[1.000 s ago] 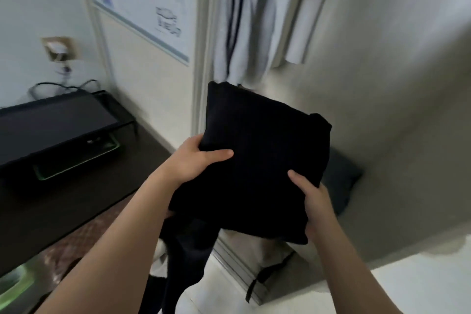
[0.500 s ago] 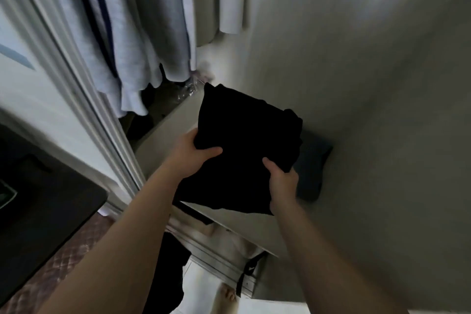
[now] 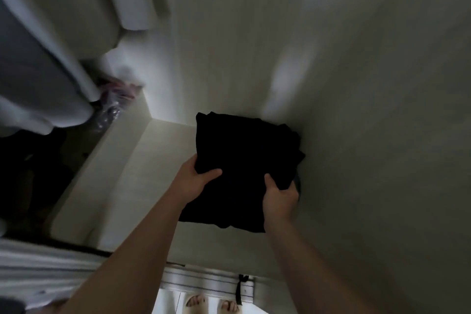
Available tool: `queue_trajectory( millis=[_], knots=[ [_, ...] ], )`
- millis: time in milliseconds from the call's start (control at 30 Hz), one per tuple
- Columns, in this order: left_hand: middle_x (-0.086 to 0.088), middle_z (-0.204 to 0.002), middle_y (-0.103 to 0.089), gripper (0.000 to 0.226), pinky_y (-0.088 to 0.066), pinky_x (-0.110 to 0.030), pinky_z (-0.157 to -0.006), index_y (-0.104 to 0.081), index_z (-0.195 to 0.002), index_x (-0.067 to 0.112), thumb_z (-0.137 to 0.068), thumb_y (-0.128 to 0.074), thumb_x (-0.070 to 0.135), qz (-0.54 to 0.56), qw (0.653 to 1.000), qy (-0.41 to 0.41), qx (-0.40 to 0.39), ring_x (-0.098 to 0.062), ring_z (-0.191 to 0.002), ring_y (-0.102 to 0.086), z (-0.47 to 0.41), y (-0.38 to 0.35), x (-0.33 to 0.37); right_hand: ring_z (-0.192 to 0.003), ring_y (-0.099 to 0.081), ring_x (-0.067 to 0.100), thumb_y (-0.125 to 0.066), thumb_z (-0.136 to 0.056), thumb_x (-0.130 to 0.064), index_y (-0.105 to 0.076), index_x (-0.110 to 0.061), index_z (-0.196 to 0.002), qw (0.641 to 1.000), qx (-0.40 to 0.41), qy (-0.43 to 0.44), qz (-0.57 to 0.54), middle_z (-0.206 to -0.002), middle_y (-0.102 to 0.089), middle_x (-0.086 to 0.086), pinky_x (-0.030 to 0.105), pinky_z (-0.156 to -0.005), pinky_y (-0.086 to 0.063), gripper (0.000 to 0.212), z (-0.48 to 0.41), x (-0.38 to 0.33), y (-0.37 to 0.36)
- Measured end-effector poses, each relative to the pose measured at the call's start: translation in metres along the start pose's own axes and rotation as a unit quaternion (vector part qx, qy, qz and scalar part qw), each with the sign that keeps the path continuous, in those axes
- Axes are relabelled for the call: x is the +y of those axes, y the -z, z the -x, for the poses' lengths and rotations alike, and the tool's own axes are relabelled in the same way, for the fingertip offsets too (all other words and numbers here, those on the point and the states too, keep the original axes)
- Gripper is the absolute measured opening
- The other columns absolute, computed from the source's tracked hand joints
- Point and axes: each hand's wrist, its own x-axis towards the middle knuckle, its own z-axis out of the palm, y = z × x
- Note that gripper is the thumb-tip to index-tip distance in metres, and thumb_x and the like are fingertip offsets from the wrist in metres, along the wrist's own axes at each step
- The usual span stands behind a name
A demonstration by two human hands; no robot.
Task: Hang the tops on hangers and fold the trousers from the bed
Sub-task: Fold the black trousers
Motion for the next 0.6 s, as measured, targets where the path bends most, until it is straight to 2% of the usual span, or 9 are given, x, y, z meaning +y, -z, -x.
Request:
queue_trajectory(
  millis=[67, 167, 233, 300, 333, 433, 500, 567, 600],
  knots=[
    [0.019, -0.106, -0.074, 0.042, -0.055, -0.017, -0.082, -0.063, -0.121, 0.035, -0.086, -0.080, 0.022, 0.012, 1.000, -0.002, -0.025, -0.001, -0.098, -0.071, -0.027, -0.013, -0.006, -0.120, -0.061, 0.028, -0.073, -0.090, -0.026, -0.057, -0.018, -0.139, 0.999, 0.033, 0.011, 0.025, -0.130, -0.065, 0.006, 0.046, -0.106, -0.048, 0.052, -0.020, -0.001, 0.001],
    [0.017, -0.110, -0.074, 0.043, -0.056, -0.025, -0.090, -0.063, -0.123, 0.034, -0.085, -0.081, 0.025, 0.016, 0.999, -0.001, -0.050, -0.004, -0.101, -0.071, -0.067, -0.034, -0.016, -0.117, -0.062, 0.027, -0.072, -0.090, -0.029, -0.057, -0.017, -0.139, 0.997, 0.051, 0.019, 0.056, -0.127, -0.066, 0.004, 0.044, -0.102, -0.050, 0.053, -0.053, -0.002, 0.002],
    [0.011, -0.120, -0.071, 0.053, -0.053, -0.033, -0.098, -0.060, -0.134, 0.025, -0.085, -0.081, 0.027, 0.005, 0.998, -0.008, -0.055, -0.009, -0.109, -0.069, -0.094, -0.048, -0.022, -0.110, -0.064, 0.027, -0.071, -0.090, -0.028, -0.061, -0.019, -0.133, 0.996, 0.055, 0.024, 0.073, -0.110, -0.067, -0.004, 0.036, -0.091, -0.052, 0.045, -0.078, -0.001, -0.002],
    [0.007, -0.124, -0.068, 0.062, -0.050, -0.036, -0.101, -0.056, -0.140, 0.021, -0.084, -0.081, 0.030, -0.020, 0.999, -0.013, -0.042, -0.014, -0.114, -0.065, -0.121, -0.062, -0.028, -0.106, -0.065, 0.026, -0.071, -0.090, -0.029, -0.063, -0.023, -0.128, 0.992, 0.061, 0.039, 0.100, -0.094, -0.063, -0.016, 0.031, -0.084, -0.047, 0.039, -0.105, -0.001, -0.009],
    [0.005, -0.127, -0.067, 0.063, -0.049, -0.037, -0.102, -0.055, -0.141, 0.020, -0.085, -0.081, 0.031, -0.028, 0.999, -0.016, -0.034, -0.015, -0.116, -0.064, -0.135, -0.068, -0.031, -0.109, -0.064, 0.025, -0.070, -0.091, -0.031, -0.062, -0.024, -0.130, 0.991, 0.063, 0.049, 0.111, -0.099, -0.064, -0.015, 0.031, -0.087, -0.046, 0.041, -0.120, -0.001, -0.014],
    [-0.002, -0.137, -0.061, 0.069, -0.046, -0.038, -0.105, -0.047, -0.146, 0.017, -0.087, -0.078, 0.033, -0.046, 0.999, -0.015, -0.017, -0.020, -0.124, -0.059, -0.174, -0.084, -0.039, -0.127, -0.055, 0.027, -0.065, -0.094, -0.038, -0.047, -0.023, -0.145, 0.984, 0.070, 0.056, 0.156, -0.137, -0.059, 0.001, 0.046, -0.109, -0.042, 0.057, -0.164, 0.002, -0.029],
    [-0.007, -0.145, -0.054, 0.078, -0.043, -0.044, -0.110, -0.036, -0.152, 0.016, -0.088, -0.076, 0.034, -0.079, 0.997, -0.004, 0.009, -0.027, -0.132, -0.053, -0.193, -0.091, -0.047, -0.132, -0.050, 0.030, -0.060, -0.096, -0.037, -0.036, -0.021, -0.152, 0.975, 0.077, 0.048, 0.203, -0.147, -0.051, 0.006, 0.051, -0.112, -0.038, 0.062, -0.187, 0.008, -0.038],
    [-0.011, -0.153, -0.043, 0.088, -0.039, -0.052, -0.112, -0.021, -0.158, 0.020, -0.089, -0.073, 0.037, -0.177, 0.982, -0.013, 0.066, -0.035, -0.138, -0.044, -0.201, -0.095, -0.057, -0.137, -0.042, 0.032, -0.060, -0.097, -0.033, -0.025, -0.021, -0.156, 0.957, 0.085, 0.048, 0.272, -0.153, -0.041, 0.009, 0.053, -0.114, -0.033, 0.069, -0.195, 0.019, -0.042],
    [-0.013, -0.158, -0.035, 0.092, -0.035, -0.056, -0.114, -0.014, -0.160, 0.024, -0.089, -0.071, 0.039, -0.249, 0.962, -0.029, 0.103, -0.038, -0.142, -0.036, -0.200, -0.098, -0.059, -0.142, -0.035, 0.033, -0.061, -0.095, -0.032, -0.019, -0.021, -0.157, 0.938, 0.094, 0.064, 0.328, -0.158, -0.033, 0.010, 0.054, -0.115, -0.029, 0.076, -0.194, 0.024, -0.043]
  ],
)
